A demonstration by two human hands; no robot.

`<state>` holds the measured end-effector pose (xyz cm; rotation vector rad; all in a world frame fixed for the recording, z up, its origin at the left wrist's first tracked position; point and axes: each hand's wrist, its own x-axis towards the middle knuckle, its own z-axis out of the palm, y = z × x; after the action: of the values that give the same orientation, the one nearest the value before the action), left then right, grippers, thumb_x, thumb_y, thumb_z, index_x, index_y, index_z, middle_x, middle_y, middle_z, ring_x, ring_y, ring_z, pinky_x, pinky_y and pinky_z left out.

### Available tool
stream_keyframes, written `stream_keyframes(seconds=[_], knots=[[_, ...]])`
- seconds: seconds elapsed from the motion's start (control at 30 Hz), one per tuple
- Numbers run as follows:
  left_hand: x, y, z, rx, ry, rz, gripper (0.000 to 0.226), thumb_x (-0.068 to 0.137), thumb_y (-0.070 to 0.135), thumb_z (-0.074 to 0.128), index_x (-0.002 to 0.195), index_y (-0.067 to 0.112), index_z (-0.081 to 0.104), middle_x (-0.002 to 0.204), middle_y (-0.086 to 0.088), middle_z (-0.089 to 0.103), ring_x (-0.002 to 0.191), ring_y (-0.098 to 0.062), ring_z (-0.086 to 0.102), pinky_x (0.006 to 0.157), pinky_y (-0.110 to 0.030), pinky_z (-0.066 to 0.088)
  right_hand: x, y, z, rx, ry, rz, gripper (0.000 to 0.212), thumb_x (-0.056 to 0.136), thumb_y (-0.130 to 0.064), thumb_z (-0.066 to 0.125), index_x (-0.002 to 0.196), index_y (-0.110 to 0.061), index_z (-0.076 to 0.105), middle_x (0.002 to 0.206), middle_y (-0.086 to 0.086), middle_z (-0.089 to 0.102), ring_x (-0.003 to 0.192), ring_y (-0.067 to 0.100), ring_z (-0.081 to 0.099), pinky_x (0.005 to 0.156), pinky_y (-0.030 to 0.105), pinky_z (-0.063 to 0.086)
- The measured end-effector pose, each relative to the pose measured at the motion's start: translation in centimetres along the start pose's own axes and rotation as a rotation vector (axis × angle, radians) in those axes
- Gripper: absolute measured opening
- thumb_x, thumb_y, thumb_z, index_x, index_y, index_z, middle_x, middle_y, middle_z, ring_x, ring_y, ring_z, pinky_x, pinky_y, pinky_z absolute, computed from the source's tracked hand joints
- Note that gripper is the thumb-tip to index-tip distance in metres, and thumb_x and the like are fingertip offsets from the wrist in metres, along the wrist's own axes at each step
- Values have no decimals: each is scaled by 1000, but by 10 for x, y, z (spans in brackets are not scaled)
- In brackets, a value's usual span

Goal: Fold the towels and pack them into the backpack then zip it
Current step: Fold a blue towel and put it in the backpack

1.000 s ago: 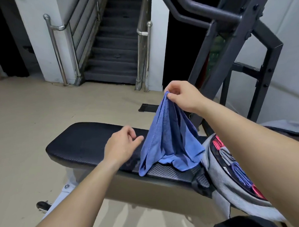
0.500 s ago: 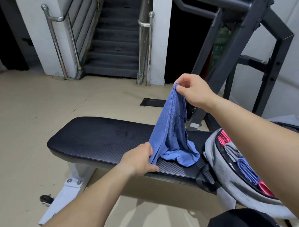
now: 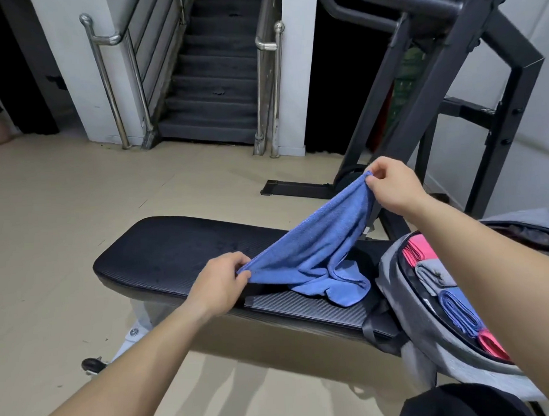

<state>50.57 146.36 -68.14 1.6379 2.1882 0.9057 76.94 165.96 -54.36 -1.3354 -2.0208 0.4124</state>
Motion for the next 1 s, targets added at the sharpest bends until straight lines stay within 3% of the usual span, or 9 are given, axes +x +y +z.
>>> stream_keyframes(seconds=[0.13,0.27,0.4,0.5,0.67,0.77,0.83,0.9,1.0], knots=[[4,2,-11,-57,178,35,14,94,21,59,94,30,68,90,15,66,85,-10,62,80,-34,51,-5,9,-9,7,2,48,10,98,-14,51,93,-17,59,93,1,62,88,21,55,70,28,34],[17,24,-46,-143,324,-38,14,95,22,55,96,25,68,94,11,68,89,-13,61,78,-32,46,-10,1,-25,22,10,56,11,99,-14,50,96,-15,60,92,0,62,88,21,54,72,28,34],[38,65,-92,-316,405,-94,15,98,24,49,96,21,64,93,6,67,87,-16,59,68,-24,40,-14,-14,-45,84,44,94,15,99,-14,44,99,-12,59,89,-4,58,80,17,52,61,28,35],[46,94,-116,-338,470,-59,18,100,22,45,104,15,61,99,3,64,91,-16,55,73,-25,36,-20,-22,-57,179,75,149,20,97,-13,39,104,-9,58,97,2,60,74,11,48,58,26,35],[43,121,-130,-257,545,-18,18,101,22,42,105,16,59,95,3,61,91,-19,53,75,-27,34,-35,-31,-64,210,151,166,21,103,-20,34,112,-12,51,101,4,57,88,24,53,70,35,39],[39,126,-135,-261,595,-60,20,103,22,39,111,14,57,101,0,59,91,-20,51,76,-28,34,-39,-34,-66,247,-6,213,16,97,-14,38,96,-10,54,92,10,62,74,25,57,67,45,57],[37,125,-139,-237,642,-97,22,104,24,38,114,14,55,103,-1,58,92,-22,49,77,-30,36,-43,-34,-66,326,-103,247,14,94,-11,43,85,-12,53,80,11,61,68,28,59,62,45,60],[36,124,-142,-194,672,-113,22,104,28,39,116,16,54,101,0,57,91,-24,49,77,-32,35,-45,-34,-65,318,-80,214,14,95,-14,42,83,-15,50,75,4,57,67,25,55,63,38,54],[34,125,-143,-172,665,-68,21,104,29,40,114,16,53,100,1,58,91,-24,50,76,-32,36,-50,-35,-64,211,43,153,15,101,-17,37,100,-14,51,86,-2,55,78,19,50,70,35,41]])
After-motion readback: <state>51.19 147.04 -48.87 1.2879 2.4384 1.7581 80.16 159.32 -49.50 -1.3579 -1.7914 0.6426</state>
